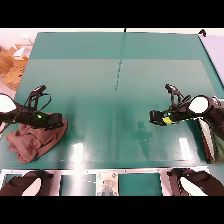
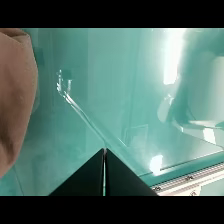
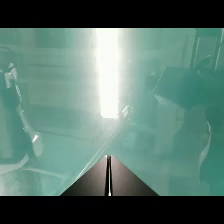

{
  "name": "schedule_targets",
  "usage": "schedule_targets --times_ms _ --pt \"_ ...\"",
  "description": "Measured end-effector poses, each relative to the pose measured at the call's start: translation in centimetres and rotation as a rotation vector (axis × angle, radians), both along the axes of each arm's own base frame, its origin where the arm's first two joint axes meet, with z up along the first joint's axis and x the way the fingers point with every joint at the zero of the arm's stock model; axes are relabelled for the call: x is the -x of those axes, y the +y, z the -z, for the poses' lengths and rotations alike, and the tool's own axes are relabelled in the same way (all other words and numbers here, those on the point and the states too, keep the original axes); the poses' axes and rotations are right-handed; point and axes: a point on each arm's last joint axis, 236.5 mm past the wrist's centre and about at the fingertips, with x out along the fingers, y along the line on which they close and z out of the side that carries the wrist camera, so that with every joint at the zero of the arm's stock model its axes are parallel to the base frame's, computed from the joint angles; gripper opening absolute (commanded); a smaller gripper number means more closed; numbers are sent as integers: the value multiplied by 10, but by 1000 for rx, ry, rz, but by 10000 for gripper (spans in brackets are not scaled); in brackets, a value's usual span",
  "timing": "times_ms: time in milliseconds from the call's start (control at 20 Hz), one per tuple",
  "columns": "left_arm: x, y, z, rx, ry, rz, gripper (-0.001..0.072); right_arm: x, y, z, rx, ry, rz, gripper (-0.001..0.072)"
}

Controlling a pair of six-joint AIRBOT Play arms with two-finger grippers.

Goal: Fold the shirts.

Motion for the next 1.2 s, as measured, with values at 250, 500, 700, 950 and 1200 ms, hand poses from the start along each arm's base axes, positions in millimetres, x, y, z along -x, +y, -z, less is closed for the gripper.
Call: schedule_targets --times_ms 250,500,700,950,1200 --pt "0 3 2 -17 -1 2 22 0 0 0 0 0 0 15" --pt "15 65 22 -288 76 -37 716 0 0 0 0 0 0 15" --pt "34 124 41 -527 152 -84 714 0 0 0 0 0 -1 15" --pt "39 154 74 -615 134 -122 21 0 0 0 0 0 0 15" --pt "5 139 58 -548 9 -112 19 0 0 0 0 1 -1 15"
